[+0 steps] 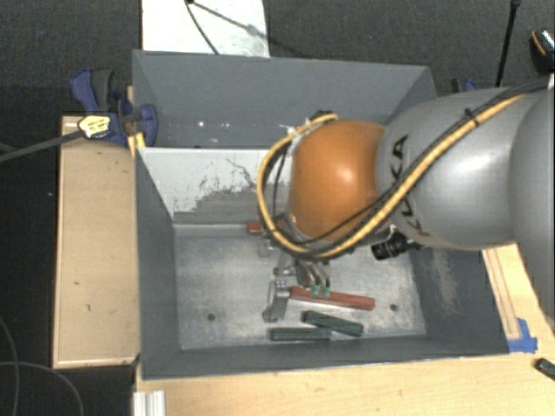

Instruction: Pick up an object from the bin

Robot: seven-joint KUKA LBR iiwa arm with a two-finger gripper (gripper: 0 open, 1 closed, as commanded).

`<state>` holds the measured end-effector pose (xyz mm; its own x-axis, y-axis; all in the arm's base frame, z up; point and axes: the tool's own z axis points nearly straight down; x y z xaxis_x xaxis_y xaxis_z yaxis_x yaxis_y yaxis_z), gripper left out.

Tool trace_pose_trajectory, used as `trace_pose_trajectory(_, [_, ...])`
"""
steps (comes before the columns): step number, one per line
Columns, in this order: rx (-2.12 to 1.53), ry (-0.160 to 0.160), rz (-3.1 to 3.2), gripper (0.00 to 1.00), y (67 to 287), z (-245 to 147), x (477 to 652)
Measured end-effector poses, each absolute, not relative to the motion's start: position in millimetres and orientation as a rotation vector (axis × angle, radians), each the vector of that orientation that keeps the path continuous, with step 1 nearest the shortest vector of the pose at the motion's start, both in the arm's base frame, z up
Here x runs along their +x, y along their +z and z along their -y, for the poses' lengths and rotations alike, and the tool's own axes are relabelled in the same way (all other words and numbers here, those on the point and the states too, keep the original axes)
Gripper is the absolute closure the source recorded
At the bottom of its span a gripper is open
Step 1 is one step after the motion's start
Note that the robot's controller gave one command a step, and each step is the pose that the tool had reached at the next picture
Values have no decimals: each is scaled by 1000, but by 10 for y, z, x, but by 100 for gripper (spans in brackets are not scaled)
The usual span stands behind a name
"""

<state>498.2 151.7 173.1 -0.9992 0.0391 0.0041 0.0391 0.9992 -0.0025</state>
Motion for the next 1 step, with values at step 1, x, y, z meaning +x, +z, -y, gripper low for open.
trace_pose_trajectory(1, [174, 2, 3132, 0, 670, -872, 4929])
